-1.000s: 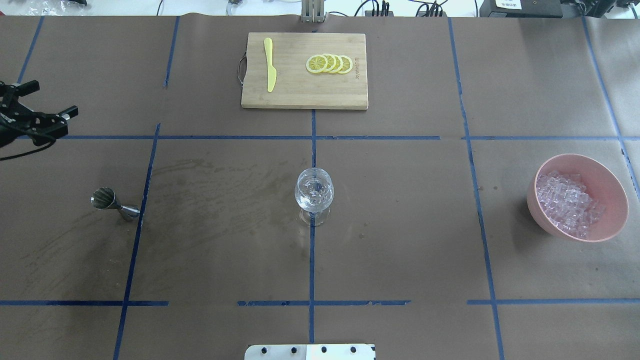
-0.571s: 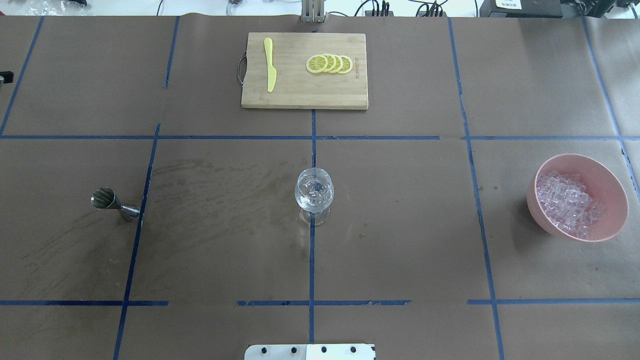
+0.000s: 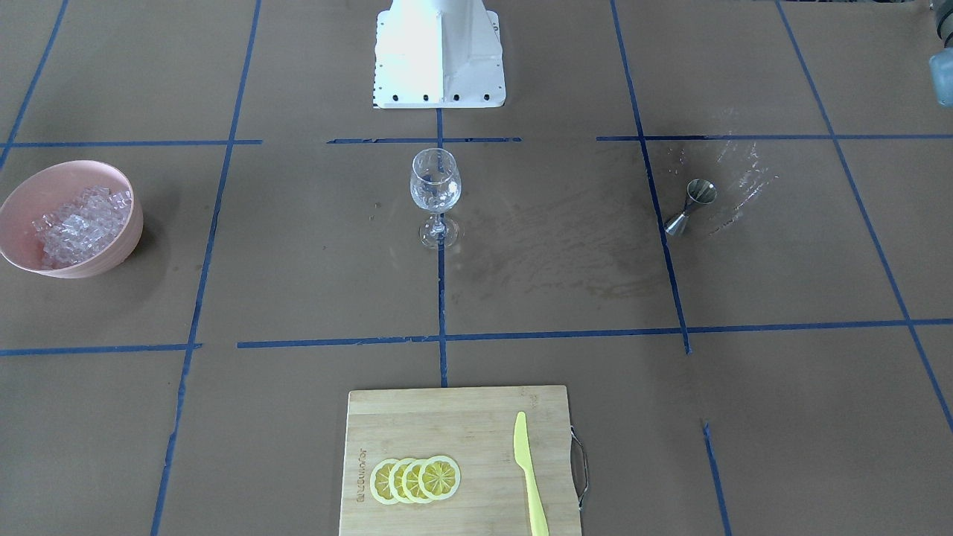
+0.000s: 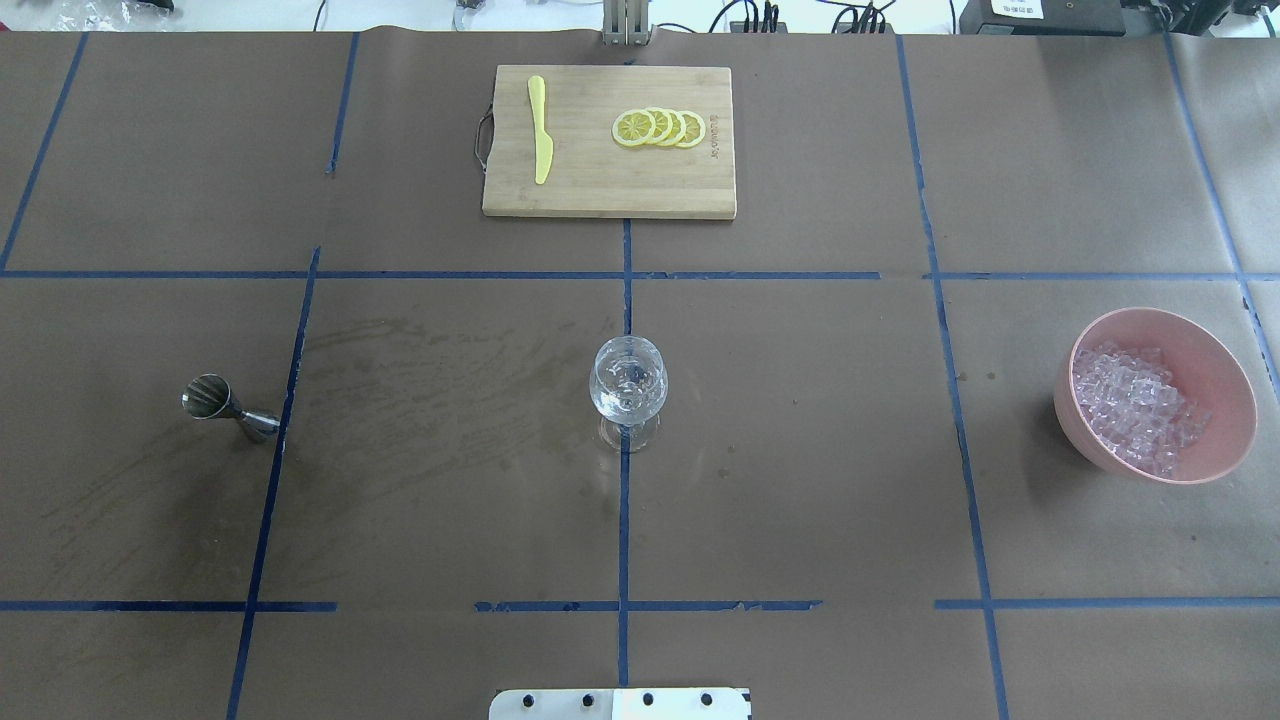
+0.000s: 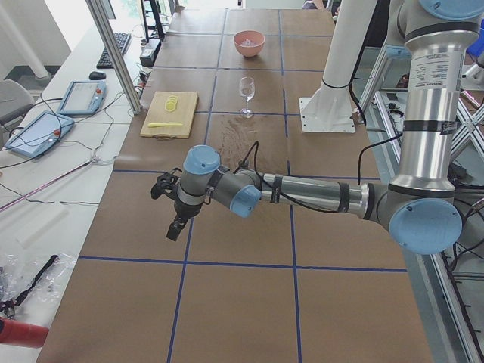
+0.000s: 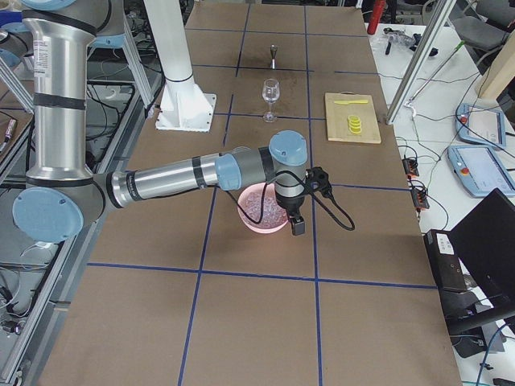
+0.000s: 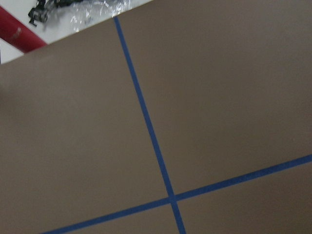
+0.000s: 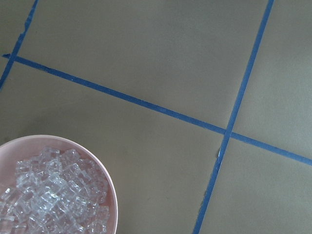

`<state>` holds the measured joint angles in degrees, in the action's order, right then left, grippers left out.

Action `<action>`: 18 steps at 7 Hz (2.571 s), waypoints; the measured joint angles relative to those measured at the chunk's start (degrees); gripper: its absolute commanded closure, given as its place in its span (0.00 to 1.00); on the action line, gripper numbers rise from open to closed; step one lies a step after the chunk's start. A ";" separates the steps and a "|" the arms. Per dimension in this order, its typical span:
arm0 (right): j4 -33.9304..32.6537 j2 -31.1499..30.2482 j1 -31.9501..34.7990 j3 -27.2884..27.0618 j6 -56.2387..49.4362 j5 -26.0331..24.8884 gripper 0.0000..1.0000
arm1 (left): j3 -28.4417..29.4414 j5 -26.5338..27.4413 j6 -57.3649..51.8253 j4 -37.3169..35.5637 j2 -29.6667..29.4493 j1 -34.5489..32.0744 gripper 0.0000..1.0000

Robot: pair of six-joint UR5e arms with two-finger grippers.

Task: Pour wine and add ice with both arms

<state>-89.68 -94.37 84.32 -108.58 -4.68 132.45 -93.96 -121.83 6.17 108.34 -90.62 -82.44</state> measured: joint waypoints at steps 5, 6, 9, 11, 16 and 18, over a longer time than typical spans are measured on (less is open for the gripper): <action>0.04 1.03 -1.14 -1.41 5.71 0.32 0.00 | -7.23 -12.70 -0.63 -16.20 8.26 -6.47 0.00; 0.52 1.37 -3.51 -3.04 10.23 0.24 0.00 | -7.55 -13.47 -0.47 -16.25 8.41 -6.59 0.00; 16.43 -0.71 -16.04 -4.82 33.77 -7.11 0.09 | -8.05 -13.94 -0.14 -16.13 7.32 -6.60 0.00; 27.93 -5.28 -22.96 -4.01 44.90 -12.92 0.15 | -8.15 -13.96 -0.09 -15.40 6.85 -6.60 0.00; 45.01 -13.62 -38.68 -2.08 69.98 -33.23 0.36 | -8.22 -13.96 -0.10 -14.40 6.08 -6.60 0.00; 46.87 -15.38 -41.76 -1.72 73.10 -37.60 0.39 | -8.23 -13.99 -0.11 -14.33 5.93 -6.60 0.00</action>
<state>-42.81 -109.75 42.56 -110.29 68.42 94.85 -102.19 -135.81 6.07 94.01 -84.69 -89.03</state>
